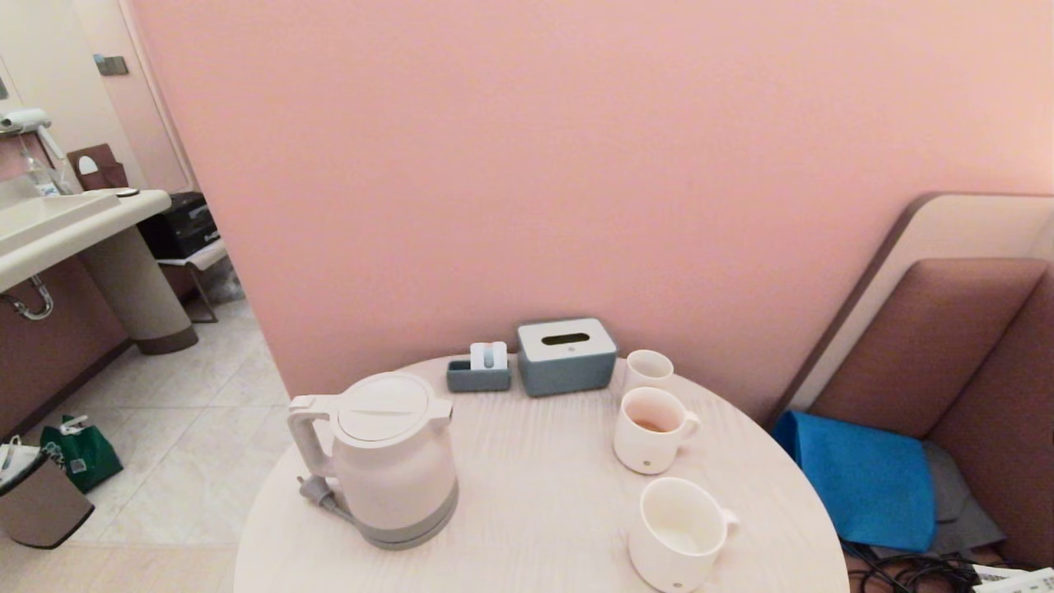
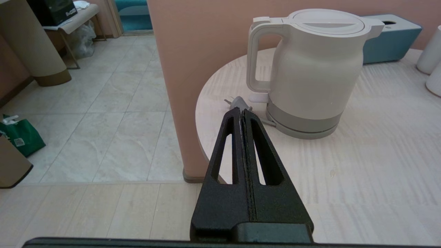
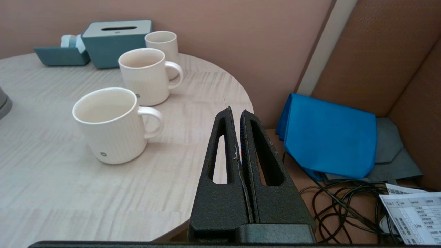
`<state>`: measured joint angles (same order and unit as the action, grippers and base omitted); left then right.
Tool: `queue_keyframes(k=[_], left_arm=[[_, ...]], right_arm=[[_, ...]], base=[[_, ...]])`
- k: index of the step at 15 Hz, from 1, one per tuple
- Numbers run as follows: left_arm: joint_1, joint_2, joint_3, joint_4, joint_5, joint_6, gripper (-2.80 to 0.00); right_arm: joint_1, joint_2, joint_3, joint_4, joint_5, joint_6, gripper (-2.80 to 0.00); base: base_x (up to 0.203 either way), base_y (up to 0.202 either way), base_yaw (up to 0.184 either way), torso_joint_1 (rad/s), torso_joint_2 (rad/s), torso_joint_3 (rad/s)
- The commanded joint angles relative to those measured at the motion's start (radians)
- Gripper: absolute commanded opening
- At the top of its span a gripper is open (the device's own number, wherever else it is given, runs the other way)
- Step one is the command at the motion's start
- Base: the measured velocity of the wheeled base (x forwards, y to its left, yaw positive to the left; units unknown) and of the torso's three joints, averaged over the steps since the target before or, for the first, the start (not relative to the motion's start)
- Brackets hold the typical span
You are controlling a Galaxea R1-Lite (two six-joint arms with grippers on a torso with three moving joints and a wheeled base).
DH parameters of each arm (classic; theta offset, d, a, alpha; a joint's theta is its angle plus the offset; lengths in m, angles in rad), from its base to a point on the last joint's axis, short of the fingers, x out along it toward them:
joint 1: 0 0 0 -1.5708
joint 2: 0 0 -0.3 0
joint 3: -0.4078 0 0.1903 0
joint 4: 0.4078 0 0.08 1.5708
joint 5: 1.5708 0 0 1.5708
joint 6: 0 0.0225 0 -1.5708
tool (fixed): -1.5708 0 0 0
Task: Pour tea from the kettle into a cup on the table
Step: Pick up the kettle
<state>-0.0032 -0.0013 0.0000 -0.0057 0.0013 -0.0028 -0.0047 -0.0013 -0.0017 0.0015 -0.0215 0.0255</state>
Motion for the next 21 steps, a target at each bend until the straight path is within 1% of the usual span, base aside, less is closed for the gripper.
queue_keyframes(k=[1, 5, 6, 21], left_arm=[[0.000, 0.001, 0.000, -0.002, 0.001, 0.000, -2.80], [0.000, 0.001, 0.000, 0.000, -0.002, 0.013, -2.80], [0.000, 0.001, 0.000, 0.000, 0.000, 0.006, -2.80], [0.000, 0.001, 0.000, 0.000, 0.000, 0.004, -2.80]], right_arm=[[0.000, 0.001, 0.000, 0.000, 0.000, 0.002, -2.80], [0.000, 0.001, 0.000, 0.000, 0.000, 0.001, -2.80], [0.000, 0.001, 0.000, 0.000, 0.000, 0.001, -2.80], [0.000, 0.001, 0.000, 0.000, 0.000, 0.001, -2.80]], base=[[0.000, 0.000, 0.000, 0.000, 0.00, 0.000], [0.000, 0.000, 0.000, 0.000, 0.00, 0.000], [0.000, 0.000, 0.000, 0.000, 0.00, 0.000], [0.000, 0.000, 0.000, 0.000, 0.00, 0.000]])
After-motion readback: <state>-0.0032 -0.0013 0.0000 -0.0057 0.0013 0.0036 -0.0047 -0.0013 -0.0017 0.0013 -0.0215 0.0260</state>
